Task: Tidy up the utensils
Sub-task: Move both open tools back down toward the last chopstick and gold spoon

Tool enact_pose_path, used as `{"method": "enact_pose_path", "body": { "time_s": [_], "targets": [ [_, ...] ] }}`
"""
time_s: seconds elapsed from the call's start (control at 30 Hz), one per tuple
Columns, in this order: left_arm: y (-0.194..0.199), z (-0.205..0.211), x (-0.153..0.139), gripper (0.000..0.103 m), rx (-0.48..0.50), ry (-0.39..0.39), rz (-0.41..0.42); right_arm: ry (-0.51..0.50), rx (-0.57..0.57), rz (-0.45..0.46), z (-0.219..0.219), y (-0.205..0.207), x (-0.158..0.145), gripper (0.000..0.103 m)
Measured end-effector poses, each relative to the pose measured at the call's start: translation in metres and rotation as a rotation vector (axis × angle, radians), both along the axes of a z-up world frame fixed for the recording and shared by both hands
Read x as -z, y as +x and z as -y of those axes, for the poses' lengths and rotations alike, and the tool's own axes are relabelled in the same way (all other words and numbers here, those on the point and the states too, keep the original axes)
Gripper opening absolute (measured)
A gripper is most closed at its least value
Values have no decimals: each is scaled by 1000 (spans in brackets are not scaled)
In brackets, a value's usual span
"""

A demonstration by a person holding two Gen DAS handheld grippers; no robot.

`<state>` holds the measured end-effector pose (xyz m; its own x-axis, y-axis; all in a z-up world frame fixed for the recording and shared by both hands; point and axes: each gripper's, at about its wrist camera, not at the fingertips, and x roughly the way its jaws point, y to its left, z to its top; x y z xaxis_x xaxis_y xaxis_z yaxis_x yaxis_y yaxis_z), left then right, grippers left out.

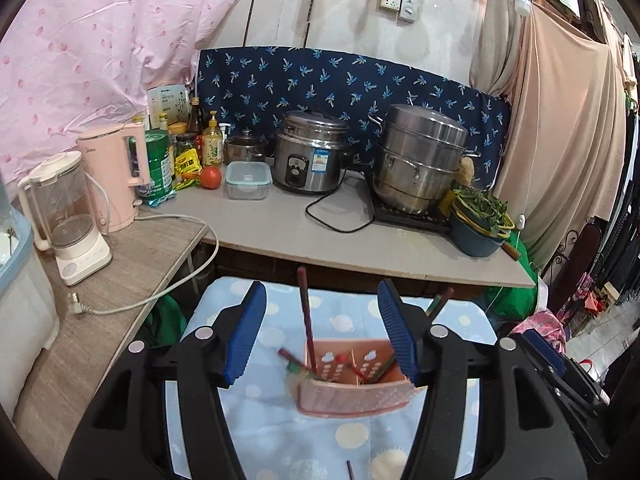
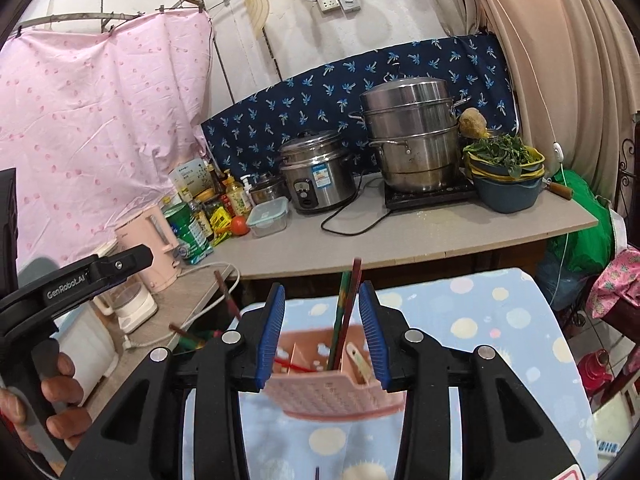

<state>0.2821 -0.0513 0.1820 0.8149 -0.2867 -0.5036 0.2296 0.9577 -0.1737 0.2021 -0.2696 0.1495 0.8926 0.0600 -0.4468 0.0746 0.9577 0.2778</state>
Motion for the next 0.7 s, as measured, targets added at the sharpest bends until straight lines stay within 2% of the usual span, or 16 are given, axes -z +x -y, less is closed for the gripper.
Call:
{"method": "enact_pose_path", "body": {
  "time_s": [0.23,0.47,0.7],
  "targets": [
    [-41,-12,33,55,-8,19,-59,21,-24,-79,-10,-55,32,38],
    [-82,-19,89,55,8,57,-174,4,-50,-189,-28,-110,78,38],
    [-119,-26,148,55,19,108,-287,-27,-101,-335,-54,-158,138,38]
  ]
}}
